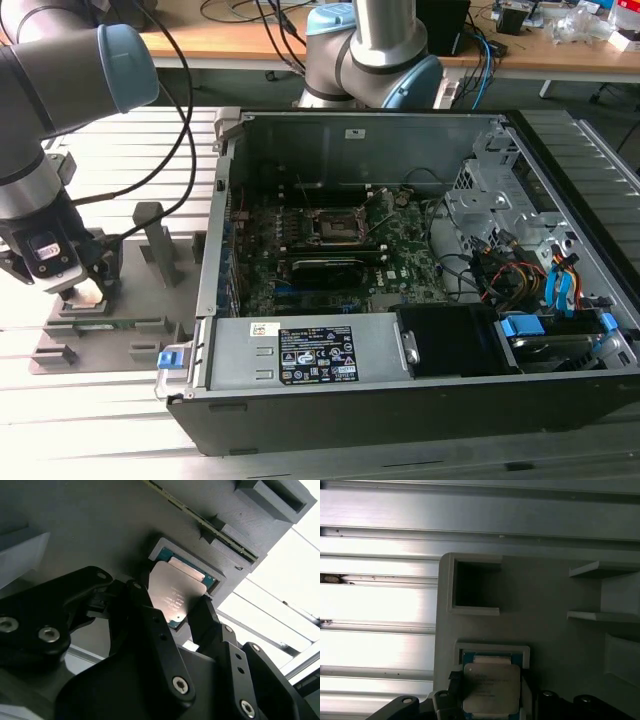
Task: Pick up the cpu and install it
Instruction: 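Pick up the cpu and move it towards the insertion slot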
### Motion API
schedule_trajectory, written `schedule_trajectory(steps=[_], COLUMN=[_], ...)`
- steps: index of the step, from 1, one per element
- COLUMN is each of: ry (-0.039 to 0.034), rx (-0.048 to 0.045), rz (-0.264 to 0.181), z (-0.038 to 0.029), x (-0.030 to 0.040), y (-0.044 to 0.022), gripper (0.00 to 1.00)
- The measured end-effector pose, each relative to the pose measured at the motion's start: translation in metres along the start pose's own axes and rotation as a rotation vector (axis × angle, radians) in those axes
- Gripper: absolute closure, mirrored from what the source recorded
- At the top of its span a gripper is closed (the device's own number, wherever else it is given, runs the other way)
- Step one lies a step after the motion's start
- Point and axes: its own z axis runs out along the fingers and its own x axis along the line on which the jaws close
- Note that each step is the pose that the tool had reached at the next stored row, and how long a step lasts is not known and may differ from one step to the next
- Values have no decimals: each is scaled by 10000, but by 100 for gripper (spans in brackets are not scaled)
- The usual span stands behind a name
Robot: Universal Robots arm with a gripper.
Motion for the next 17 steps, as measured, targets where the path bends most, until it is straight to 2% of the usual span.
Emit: schedule_trajectory(steps=[13, 17], ry=[-1, -2], rx=[0, -1], rz=[0, -2], z=[3, -51], x=[-1, -1], y=[0, -1], gripper=[45, 45])
